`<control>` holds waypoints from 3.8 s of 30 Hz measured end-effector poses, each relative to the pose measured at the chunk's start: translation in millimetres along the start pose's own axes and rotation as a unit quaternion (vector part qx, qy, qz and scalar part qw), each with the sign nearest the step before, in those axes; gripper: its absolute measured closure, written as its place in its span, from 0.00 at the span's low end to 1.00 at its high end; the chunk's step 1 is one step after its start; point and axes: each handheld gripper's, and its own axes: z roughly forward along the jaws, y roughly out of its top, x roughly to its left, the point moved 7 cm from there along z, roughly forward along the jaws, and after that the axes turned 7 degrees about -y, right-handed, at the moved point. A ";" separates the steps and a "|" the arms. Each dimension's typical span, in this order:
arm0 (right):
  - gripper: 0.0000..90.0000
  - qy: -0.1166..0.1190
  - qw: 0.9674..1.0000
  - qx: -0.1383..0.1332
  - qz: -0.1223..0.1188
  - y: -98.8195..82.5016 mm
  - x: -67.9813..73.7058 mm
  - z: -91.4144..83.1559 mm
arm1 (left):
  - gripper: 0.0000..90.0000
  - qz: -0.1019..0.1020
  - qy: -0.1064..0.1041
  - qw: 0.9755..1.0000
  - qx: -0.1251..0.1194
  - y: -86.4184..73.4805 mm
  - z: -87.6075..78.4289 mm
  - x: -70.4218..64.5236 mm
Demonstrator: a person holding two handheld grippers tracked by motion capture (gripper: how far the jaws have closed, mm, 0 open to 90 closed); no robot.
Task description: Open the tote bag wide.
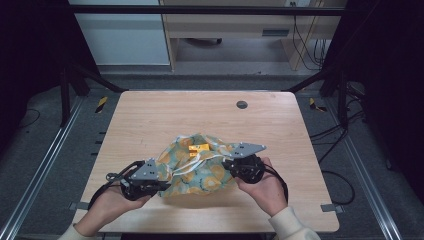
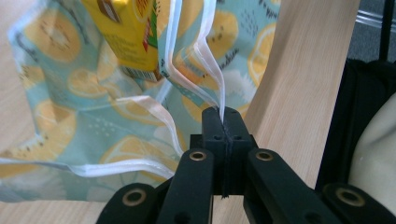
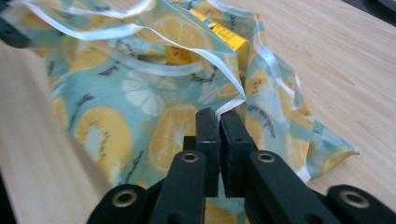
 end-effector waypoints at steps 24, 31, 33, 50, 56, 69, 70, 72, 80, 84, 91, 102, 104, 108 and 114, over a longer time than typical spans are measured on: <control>0.98 0.060 0.996 0.066 -0.023 -65.3 35.1 -2.2 | 0.96 -0.020 -0.005 0.998 0.052 -42.4 39.5 2.8; 0.79 0.053 0.997 0.047 -0.015 -55.4 33.0 -6.0 | 0.72 -0.018 0.022 0.999 0.022 -31.7 30.2 2.4; 0.74 0.051 0.998 0.040 -0.017 -50.8 31.8 -8.1 | 0.66 -0.016 0.032 0.999 0.012 -26.5 25.4 2.2; 0.51 -0.013 1.000 0.007 0.009 4.4 -9.0 5.3 | 0.42 0.000 0.062 0.998 -0.033 15.2 11.0 12.8; 0.52 -0.021 0.999 0.029 0.004 10.7 -13.1 32.4 | 0.35 0.011 0.048 0.999 -0.013 20.5 26.5 14.7; 0.78 -0.019 0.997 0.073 0.005 1.3 -20.2 61.9 | 0.27 0.005 0.026 0.999 0.030 -2.4 58.7 17.1; 0.84 -0.018 0.997 0.071 0.005 1.5 -21.1 62.7 | 0.27 0.002 0.027 0.999 0.031 -3.6 60.0 17.3; 0.92 -0.016 0.998 0.066 0.009 2.4 -22.9 64.1 | 0.30 0.001 0.026 0.999 0.035 -6.0 61.6 17.8; 0.99 -0.019 0.998 0.055 0.012 6.6 -30.0 61.9 | 0.66 -0.009 0.041 0.998 0.039 -13.3 58.5 19.3; 1.00 -0.012 0.999 0.047 0.023 9.7 -29.1 59.6 | 0.84 -0.006 0.043 0.998 0.035 -13.8 55.9 19.5; 1.00 -0.032 0.999 0.030 0.024 17.7 -37.6 53.1 | 0.98 0.004 0.033 0.999 0.041 -19.4 52.4 11.4; 1.00 -0.044 0.996 -0.017 0.071 33.7 -61.5 39.1 | 1.00 0.006 0.054 0.998 0.030 -25.7 45.9 7.9; 1.00 -0.051 0.996 -0.013 0.073 31.6 -66.7 41.3 | 1.00 0.002 0.059 0.998 0.029 -27.2 46.8 10.5; 1.00 -0.056 0.995 0.001 0.087 19.7 -75.3 53.5 | 1.00 -0.004 0.067 0.997 0.032 -30.6 51.5 15.6; 1.00 -0.052 0.993 0.027 0.102 -0.1 -79.3 70.8 | 0.99 0.000 0.091 0.995 0.040 -30.5 60.2 20.2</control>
